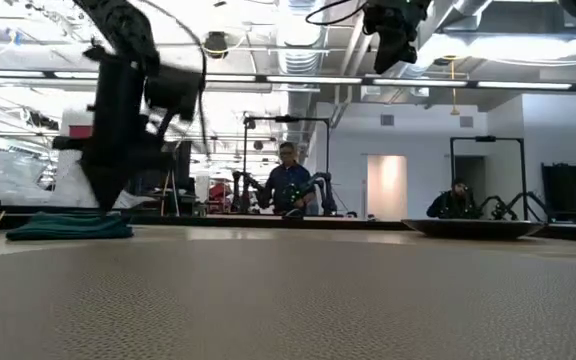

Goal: Set table place
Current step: Fold the green napkin

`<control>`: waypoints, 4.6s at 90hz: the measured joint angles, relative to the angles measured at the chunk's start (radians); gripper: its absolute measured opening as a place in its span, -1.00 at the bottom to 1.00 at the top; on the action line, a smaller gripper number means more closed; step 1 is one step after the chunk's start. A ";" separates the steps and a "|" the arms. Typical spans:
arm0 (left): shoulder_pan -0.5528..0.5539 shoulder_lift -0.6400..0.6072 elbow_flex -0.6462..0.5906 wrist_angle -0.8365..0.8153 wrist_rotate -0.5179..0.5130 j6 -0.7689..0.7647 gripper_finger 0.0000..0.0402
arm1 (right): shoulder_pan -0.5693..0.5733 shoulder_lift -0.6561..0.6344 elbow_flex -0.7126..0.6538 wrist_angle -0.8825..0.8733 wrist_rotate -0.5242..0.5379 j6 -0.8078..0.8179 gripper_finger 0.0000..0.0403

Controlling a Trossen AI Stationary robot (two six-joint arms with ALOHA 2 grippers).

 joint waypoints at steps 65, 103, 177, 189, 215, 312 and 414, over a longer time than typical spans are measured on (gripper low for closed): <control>-0.511 -0.038 0.034 -0.098 -0.073 -0.807 -1.00 | -0.163 0.000 0.000 0.040 -0.232 -0.044 -0.69; -0.604 -0.023 0.030 -0.139 -0.187 -1.247 -1.00 | -0.151 0.000 0.000 0.045 -0.236 -0.049 -0.69; -0.688 -0.904 0.044 -0.495 -0.350 -1.248 -1.00 | 0.298 0.468 0.000 0.740 -0.600 0.403 -0.69; -0.688 -0.968 0.044 -0.457 -0.416 -1.112 -1.00 | 0.374 0.505 0.001 0.950 -0.602 0.531 -0.69; -0.688 -0.974 0.041 -0.456 -0.430 -0.944 -1.00 | 0.512 0.612 0.000 0.925 -0.398 0.579 -0.69; -0.688 -0.975 0.041 -0.456 -0.333 -0.699 -1.00 | 0.665 0.839 0.007 1.113 -0.116 0.841 -0.16; -0.688 -0.974 0.041 -0.410 -0.430 -0.642 -1.00 | 0.512 0.691 0.015 0.602 -0.089 0.704 -1.00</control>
